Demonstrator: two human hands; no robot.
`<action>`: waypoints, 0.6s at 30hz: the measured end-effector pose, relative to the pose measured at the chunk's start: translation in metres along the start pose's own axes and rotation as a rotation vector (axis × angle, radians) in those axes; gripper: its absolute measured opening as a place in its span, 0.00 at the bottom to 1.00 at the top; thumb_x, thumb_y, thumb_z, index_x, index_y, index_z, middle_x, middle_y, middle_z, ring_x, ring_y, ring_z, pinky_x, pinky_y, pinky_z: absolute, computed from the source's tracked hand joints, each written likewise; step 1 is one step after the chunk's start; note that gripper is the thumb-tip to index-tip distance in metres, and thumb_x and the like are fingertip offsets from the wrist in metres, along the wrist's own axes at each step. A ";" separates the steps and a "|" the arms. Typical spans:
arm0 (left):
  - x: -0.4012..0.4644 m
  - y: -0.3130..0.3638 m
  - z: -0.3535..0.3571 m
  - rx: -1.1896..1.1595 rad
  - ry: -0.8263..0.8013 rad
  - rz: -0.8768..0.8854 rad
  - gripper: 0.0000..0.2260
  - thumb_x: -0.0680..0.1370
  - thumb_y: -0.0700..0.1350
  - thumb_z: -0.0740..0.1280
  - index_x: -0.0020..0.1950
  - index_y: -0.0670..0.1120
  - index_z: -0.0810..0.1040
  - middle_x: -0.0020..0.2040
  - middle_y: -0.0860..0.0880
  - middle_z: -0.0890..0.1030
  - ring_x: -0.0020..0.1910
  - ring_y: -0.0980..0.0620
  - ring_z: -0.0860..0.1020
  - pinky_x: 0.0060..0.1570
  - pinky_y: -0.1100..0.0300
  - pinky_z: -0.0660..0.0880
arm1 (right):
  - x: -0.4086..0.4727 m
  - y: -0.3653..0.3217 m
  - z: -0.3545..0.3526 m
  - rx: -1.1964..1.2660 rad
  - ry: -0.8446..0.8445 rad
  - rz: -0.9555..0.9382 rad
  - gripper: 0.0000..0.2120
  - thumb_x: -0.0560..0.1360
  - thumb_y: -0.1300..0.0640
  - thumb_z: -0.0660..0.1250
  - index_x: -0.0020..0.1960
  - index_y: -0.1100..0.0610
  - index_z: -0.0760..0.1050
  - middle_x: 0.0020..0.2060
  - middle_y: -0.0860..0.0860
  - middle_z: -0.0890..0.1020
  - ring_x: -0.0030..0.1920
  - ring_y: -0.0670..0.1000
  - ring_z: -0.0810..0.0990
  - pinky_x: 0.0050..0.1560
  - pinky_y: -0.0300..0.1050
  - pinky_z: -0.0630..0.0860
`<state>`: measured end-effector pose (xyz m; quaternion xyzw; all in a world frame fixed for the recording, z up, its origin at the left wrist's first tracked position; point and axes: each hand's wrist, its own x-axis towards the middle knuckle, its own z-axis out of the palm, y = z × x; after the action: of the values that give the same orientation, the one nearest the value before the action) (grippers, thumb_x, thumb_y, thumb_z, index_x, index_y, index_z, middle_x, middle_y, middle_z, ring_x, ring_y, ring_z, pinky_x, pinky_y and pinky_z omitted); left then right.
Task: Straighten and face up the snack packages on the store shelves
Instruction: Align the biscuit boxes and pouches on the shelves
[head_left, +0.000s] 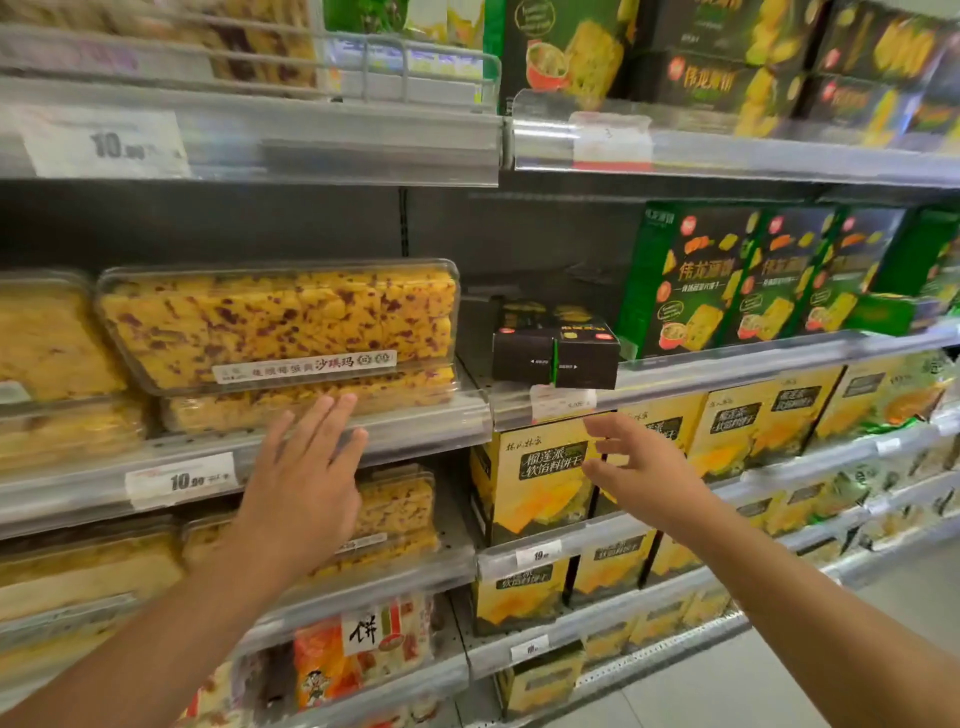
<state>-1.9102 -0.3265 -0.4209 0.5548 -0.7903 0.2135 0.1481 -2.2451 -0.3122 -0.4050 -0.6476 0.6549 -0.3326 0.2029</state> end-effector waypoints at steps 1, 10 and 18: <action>0.003 0.009 -0.003 -0.017 0.029 -0.010 0.21 0.66 0.40 0.77 0.58 0.40 0.81 0.71 0.37 0.71 0.71 0.37 0.68 0.68 0.36 0.65 | 0.004 0.006 -0.007 -0.007 0.017 0.009 0.21 0.76 0.54 0.70 0.68 0.48 0.71 0.60 0.43 0.77 0.61 0.46 0.76 0.55 0.48 0.79; 0.114 0.136 -0.031 -0.147 0.248 0.088 0.35 0.70 0.47 0.74 0.74 0.47 0.63 0.76 0.45 0.62 0.75 0.44 0.60 0.71 0.46 0.59 | 0.069 0.035 -0.059 -0.012 0.066 -0.332 0.40 0.71 0.56 0.76 0.72 0.39 0.55 0.67 0.38 0.61 0.54 0.40 0.75 0.47 0.36 0.79; 0.154 0.163 -0.015 -0.129 0.019 -0.106 0.33 0.75 0.57 0.67 0.77 0.55 0.57 0.75 0.52 0.62 0.73 0.51 0.58 0.68 0.50 0.65 | 0.113 0.046 -0.059 -0.158 -0.096 -0.583 0.41 0.72 0.51 0.74 0.74 0.38 0.52 0.73 0.33 0.50 0.63 0.44 0.73 0.55 0.45 0.79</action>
<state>-2.1163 -0.3962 -0.3634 0.5830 -0.7706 0.1593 0.2020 -2.3280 -0.4159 -0.3779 -0.8369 0.4550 -0.2940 0.0786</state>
